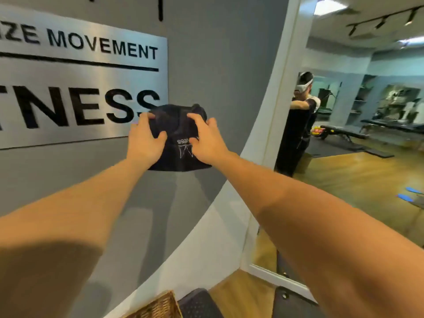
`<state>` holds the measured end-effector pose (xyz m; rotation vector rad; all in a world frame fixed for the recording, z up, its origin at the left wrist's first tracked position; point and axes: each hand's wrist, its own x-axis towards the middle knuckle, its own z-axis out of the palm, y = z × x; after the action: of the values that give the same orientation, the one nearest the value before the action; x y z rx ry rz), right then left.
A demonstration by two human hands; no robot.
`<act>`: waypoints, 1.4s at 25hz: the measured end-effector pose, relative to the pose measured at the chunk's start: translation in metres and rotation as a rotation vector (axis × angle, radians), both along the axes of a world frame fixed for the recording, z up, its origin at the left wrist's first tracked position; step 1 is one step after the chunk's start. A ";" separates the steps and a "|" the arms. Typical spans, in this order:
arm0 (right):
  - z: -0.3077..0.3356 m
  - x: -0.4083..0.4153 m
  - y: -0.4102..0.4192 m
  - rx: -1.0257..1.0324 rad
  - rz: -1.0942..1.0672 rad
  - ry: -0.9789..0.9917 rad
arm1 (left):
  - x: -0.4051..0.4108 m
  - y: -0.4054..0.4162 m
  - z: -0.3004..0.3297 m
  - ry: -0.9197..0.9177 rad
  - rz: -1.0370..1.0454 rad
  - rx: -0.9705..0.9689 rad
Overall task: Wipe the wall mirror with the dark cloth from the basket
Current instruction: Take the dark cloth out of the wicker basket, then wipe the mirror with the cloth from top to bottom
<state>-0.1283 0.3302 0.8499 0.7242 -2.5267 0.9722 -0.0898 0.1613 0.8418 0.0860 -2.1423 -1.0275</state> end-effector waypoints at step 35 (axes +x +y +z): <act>0.125 -0.197 0.454 0.037 -0.533 0.355 | -0.267 0.454 0.142 0.253 -0.500 -0.135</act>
<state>-0.3254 0.7842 0.9746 0.1811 -2.2435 0.5564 -0.3569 0.6153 0.9842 -0.6394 -2.0321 -1.0926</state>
